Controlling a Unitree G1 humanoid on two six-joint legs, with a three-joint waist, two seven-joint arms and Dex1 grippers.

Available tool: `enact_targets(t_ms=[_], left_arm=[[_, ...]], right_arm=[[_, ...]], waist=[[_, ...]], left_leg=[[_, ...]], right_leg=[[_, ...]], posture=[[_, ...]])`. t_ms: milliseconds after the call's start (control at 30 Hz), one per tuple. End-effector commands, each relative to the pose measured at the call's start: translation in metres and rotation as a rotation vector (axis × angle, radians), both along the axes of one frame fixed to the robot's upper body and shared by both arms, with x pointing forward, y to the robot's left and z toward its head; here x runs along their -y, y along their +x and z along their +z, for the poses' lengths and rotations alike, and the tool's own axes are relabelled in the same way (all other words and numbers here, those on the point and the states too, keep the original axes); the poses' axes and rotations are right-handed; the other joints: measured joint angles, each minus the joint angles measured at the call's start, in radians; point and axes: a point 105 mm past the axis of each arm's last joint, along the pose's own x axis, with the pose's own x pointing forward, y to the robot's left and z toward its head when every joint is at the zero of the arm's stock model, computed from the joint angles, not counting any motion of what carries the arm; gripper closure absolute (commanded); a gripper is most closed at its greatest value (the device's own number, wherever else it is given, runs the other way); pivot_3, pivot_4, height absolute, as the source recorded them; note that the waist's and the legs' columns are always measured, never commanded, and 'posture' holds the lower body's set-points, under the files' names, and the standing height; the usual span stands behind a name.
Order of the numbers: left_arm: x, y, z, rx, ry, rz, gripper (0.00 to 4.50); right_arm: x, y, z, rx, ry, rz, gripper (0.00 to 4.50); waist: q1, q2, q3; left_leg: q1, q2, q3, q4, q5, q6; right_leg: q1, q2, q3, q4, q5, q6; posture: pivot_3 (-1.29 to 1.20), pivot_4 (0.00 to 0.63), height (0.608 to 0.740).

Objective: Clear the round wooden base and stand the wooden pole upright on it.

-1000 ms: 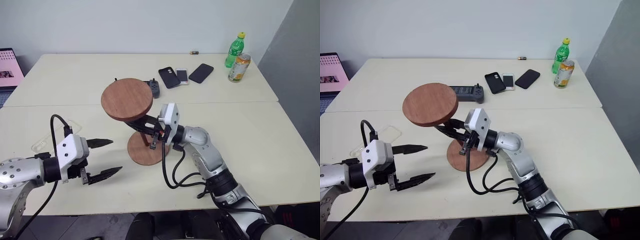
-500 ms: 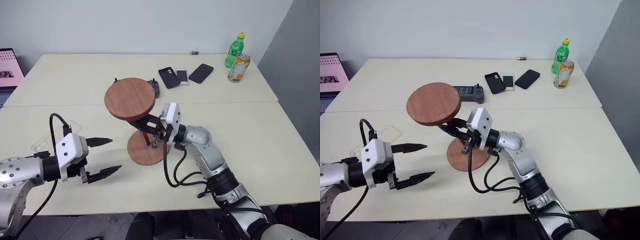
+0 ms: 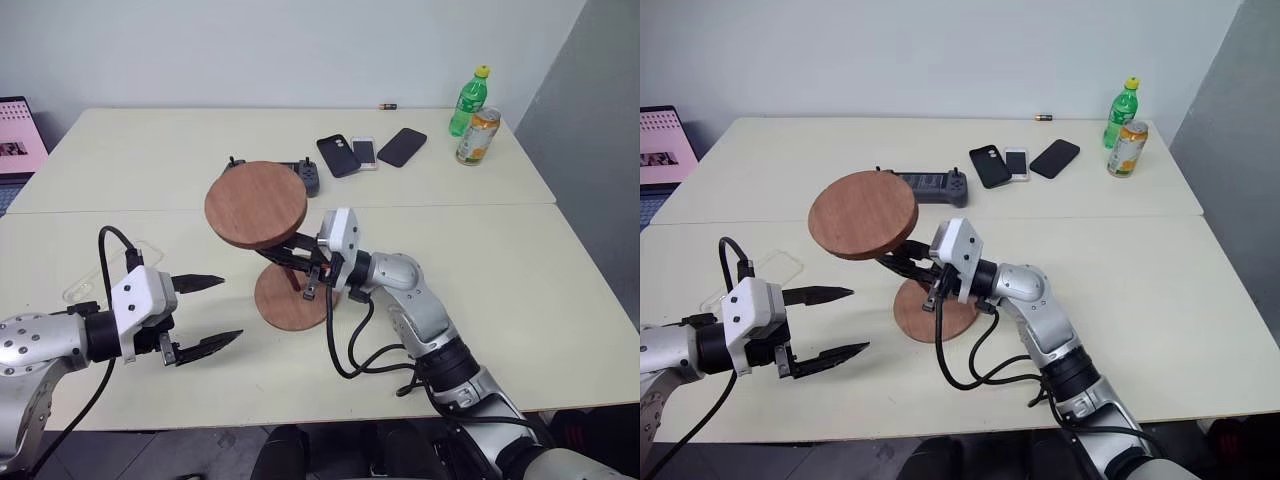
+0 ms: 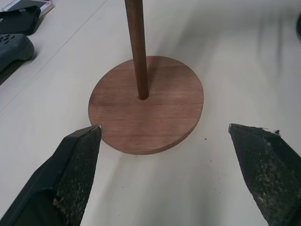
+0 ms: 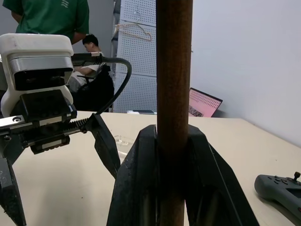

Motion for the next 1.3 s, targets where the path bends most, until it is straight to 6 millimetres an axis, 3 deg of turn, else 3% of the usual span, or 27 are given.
enact_targets(t_ms=[33,567,700,933,1133,1300], left_arm=[[0.001,0.001,0.004,0.026,0.006,-0.012,0.00],[0.001,0.002,0.004,0.032,0.006,-0.009,0.00],[0.002,0.002,0.005,0.034,0.002,-0.009,0.00],[0.002,0.004,0.005,0.034,-0.009,-0.005,0.00],[0.002,0.004,0.004,0.009,-0.027,0.006,0.00],[0.001,0.004,0.000,-0.053,-0.043,0.017,0.00]], right_arm=[[-0.002,0.004,-0.013,-0.049,-0.056,-0.022,4.23],[0.007,0.029,-0.046,-0.155,-0.201,-0.177,4.23],[0.014,0.036,-0.058,-0.192,-0.233,-0.218,4.23],[0.028,0.046,-0.071,-0.266,-0.252,-0.276,4.23],[0.036,0.050,-0.074,-0.302,-0.250,-0.301,4.23],[0.036,0.044,-0.062,-0.295,-0.215,-0.274,4.23]], waist=[[0.000,0.000,0.000],[0.002,-0.001,-0.011],[0.003,0.004,-0.013],[0.013,0.007,-0.023],[0.023,0.009,-0.026],[0.028,0.009,-0.027]], left_leg=[[0.000,0.000,0.000,0.000,0.000,0.000],[0.002,0.000,0.000,0.000,0.000,0.000],[0.017,0.000,0.000,-0.003,0.000,0.000],[0.020,0.000,-0.001,-0.003,0.000,0.000],[0.023,0.000,-0.001,-0.003,0.000,0.000],[0.023,-0.001,-0.001,-0.003,0.000,0.001]], right_leg=[[0.000,0.000,0.000,0.000,0.000,0.000],[0.001,0.000,0.000,0.002,0.000,0.000],[0.017,0.000,0.000,-0.003,-0.001,-0.001],[0.021,0.000,-0.001,-0.005,-0.001,-0.001],[0.024,0.000,0.000,-0.005,-0.001,-0.001],[0.024,0.000,0.000,-0.006,-0.001,-0.001]], posture=[[0.00,0.150,0.740],[0.00,0.150,0.740],[0.00,0.150,0.740],[0.00,0.150,0.740],[0.00,0.150,0.740],[0.00,0.150,0.740]])
